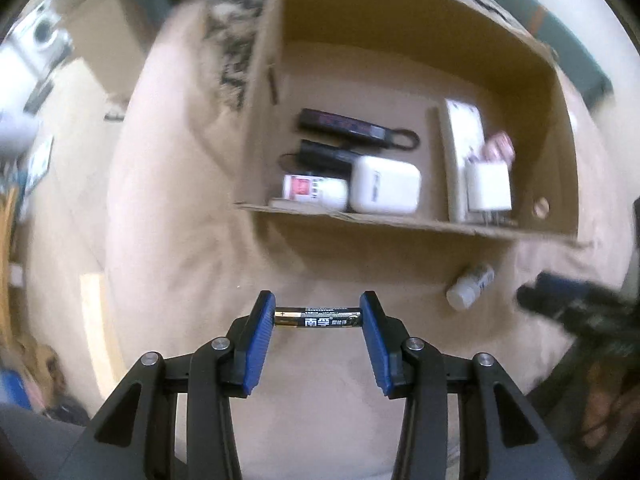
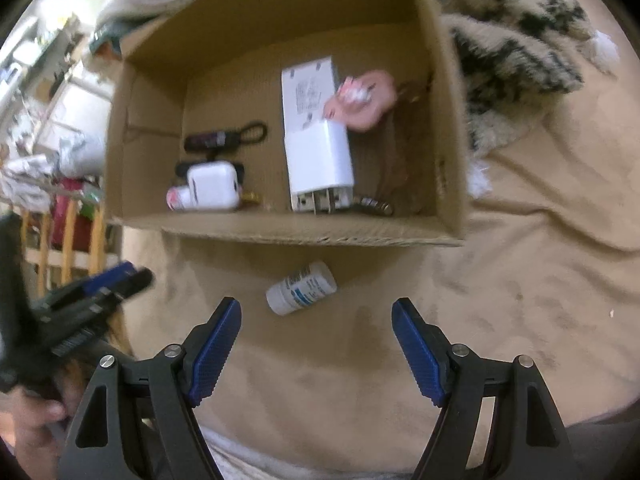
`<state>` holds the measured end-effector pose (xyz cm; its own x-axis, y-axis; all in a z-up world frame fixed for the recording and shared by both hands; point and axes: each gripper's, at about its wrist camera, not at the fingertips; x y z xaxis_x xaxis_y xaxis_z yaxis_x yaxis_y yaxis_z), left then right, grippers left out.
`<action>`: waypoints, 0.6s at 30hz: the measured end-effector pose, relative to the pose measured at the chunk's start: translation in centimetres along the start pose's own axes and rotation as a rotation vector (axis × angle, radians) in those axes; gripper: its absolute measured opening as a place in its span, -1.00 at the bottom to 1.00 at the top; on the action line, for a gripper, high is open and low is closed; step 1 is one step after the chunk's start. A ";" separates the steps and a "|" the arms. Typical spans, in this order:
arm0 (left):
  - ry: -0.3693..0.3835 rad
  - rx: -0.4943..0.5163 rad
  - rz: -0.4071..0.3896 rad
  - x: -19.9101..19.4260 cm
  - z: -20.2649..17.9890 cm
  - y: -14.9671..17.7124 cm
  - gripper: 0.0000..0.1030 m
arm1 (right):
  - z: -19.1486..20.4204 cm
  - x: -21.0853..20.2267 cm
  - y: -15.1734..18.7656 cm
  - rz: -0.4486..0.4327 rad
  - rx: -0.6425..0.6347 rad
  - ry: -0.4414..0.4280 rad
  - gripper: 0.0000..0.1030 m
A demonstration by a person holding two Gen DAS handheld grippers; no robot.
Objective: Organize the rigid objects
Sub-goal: 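Grasp the white pill bottle with the right gripper while the left gripper holds the battery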
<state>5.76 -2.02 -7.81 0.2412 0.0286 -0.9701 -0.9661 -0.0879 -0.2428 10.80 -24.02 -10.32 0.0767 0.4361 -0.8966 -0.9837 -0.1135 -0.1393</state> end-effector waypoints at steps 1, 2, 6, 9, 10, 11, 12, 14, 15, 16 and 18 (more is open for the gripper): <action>-0.003 -0.020 0.003 0.0 0.5 0.0 -0.22 | 0.4 0.7 -0.2 0.018 -0.022 0.017 0.59; -0.004 -0.026 0.004 -0.3 2.0 -1.1 -0.22 | 0.9 1.6 -0.4 0.039 -0.054 0.043 0.59; 0.010 -0.051 0.004 -1.2 2.8 -0.7 -0.22 | 3.2 4.5 -0.9 0.101 -0.189 0.117 0.59; 0.013 -0.058 0.001 -0.6 2.8 -2.1 -0.22 | 4.3 5.7 -1.1 0.106 -0.235 0.125 0.59; 0.012 -0.059 0.002 -0.5 2.6 -2.0 -0.22 | 4.6 6.0 -1.0 0.106 -0.251 0.127 0.59; 0.007 -0.062 0.000 -0.5 2.8 -1.9 -0.22 | 5.0 6.3 -1.0 0.106 -0.271 0.134 0.59; 0.003 -0.065 -0.002 -0.3 2.3 -1.9 -0.22 | 5.3 6.6 -0.9 0.105 -0.288 0.146 0.59; -0.010 -0.069 -0.008 -0.4 2.5 -1.7 -0.22 | 5.8 6.9 -0.6 0.097 -0.314 0.175 0.59; -0.015 -0.068 -0.012 0.1 2.1 -1.7 -0.22 | 6.0 6.9 -0.5 0.088 -0.323 0.190 0.53; -0.021 -0.063 -0.019 0.1 2.0 -1.7 -0.22 | 6.1 6.8 -0.4 0.077 -0.330 0.205 0.46; -0.037 -0.049 -0.039 0.0 1.6 -1.8 -0.22 | 6.1 6.8 0.0 0.071 -0.332 0.211 0.12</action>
<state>7.32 -0.28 -7.38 0.2739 0.0693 -0.9593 -0.9502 -0.1347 -0.2810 10.35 -15.64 -13.86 0.0763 0.2279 -0.9707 -0.8845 -0.4340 -0.1714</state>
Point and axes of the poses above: each gripper's, at about its wrist camera, not at the fingertips, and x roughly the way its jaws point, z to its left, y to its underside, and after that the axes turned 8 degrees about -y, right-handed
